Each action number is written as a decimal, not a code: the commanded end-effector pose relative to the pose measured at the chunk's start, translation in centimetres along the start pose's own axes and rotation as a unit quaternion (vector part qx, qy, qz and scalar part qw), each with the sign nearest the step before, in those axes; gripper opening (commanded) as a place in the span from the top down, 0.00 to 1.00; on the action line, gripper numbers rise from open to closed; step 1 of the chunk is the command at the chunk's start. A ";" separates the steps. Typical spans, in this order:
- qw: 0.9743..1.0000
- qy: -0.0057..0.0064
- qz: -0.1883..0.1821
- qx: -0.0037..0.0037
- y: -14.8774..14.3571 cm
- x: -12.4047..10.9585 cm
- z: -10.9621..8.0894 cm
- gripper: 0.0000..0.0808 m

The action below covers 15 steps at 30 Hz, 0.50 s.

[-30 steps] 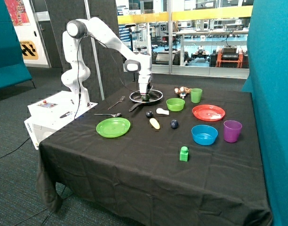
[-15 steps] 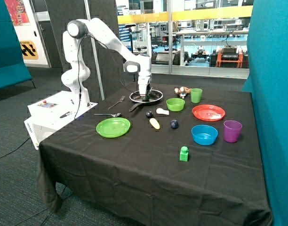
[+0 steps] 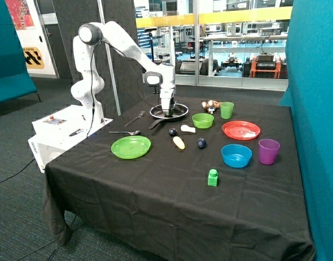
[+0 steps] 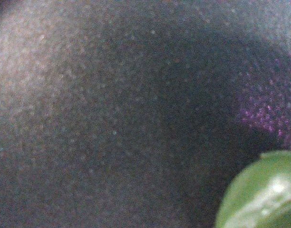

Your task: Cook the capsicum and place it on a plate

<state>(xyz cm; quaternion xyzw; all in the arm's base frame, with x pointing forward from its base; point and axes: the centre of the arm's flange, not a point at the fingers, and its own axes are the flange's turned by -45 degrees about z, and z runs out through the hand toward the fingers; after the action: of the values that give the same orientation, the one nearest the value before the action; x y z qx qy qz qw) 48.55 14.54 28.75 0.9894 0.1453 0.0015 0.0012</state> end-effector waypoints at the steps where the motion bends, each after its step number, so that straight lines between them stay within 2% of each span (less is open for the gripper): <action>1: 1.000 -0.001 -0.005 0.001 0.1 0.3 0.2 1.00; 15: 1.000 -0.001 -0.001 0.001 0.4 0.5 0.4 1.00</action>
<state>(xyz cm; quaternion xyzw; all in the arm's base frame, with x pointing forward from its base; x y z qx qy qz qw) 48.98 14.47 28.47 0.9891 0.1475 0.0016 0.0012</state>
